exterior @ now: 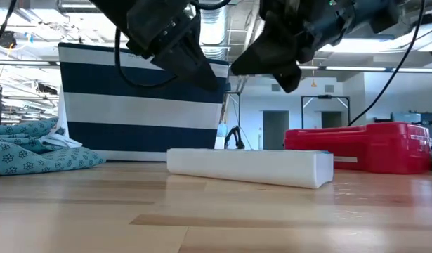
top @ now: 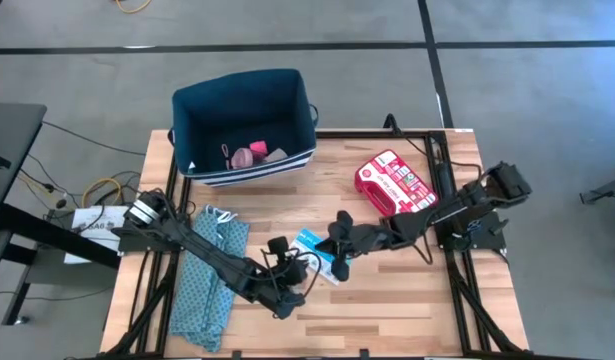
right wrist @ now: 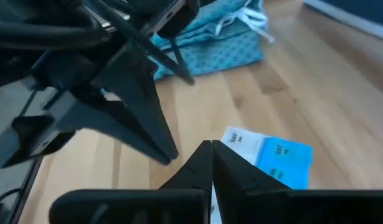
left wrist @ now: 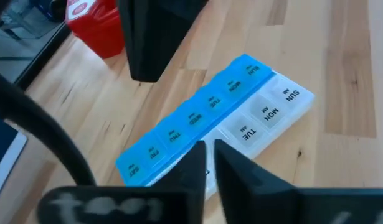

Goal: Pick & place medical supplies in basket/bin
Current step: Put the blue white pill organizer into theblue bin

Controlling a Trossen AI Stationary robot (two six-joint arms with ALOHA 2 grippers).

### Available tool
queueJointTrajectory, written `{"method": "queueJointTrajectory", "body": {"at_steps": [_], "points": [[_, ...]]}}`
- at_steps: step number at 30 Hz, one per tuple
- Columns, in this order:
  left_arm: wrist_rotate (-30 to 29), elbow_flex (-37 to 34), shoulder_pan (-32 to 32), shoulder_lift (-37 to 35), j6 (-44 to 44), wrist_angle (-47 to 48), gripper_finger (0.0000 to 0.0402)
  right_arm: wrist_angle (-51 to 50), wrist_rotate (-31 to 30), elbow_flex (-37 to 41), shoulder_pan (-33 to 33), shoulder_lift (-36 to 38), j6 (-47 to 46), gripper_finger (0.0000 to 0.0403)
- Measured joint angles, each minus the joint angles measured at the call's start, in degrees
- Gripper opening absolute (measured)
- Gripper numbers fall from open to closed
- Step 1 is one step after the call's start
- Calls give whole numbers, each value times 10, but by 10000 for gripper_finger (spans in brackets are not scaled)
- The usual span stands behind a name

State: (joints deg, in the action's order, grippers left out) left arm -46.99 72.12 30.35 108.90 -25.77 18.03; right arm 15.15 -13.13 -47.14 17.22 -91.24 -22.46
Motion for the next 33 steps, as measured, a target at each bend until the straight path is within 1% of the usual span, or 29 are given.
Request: {"method": "queueJointTrajectory", "body": {"at_steps": [1,4,6,9,13,16,19,21,26,30,33], "points": [[0,0,-1,0,-5,0,9,-6,14,0,-7,0,0,1],[0,0,-3,0,-23,0,8,-46,77,0,-26,0,0,10],[4,0,-3,0,-37,3,3,-55,114,0,-35,0,0,23],[7,0,-2,0,-42,5,2,-73,145,0,-42,0,0,49],[28,-1,-5,1,-49,13,0,-114,155,0,-46,0,0,85],[10,-14,-12,12,-72,14,0,-168,164,0,-52,0,-7,111],[6,-33,-19,27,-94,1,0,-228,165,0,-59,0,-15,137],[0,-42,-20,28,-104,9,0,-230,165,0,-64,0,-15,155],[13,-46,-29,28,-115,4,0,-199,167,-1,-73,1,-11,197],[32,-46,-28,28,-129,3,0,-232,168,-1,-93,1,-11,225],[31,-49,-26,28,-133,4,0,-239,198,0,-107,-5,-11,237]]}}
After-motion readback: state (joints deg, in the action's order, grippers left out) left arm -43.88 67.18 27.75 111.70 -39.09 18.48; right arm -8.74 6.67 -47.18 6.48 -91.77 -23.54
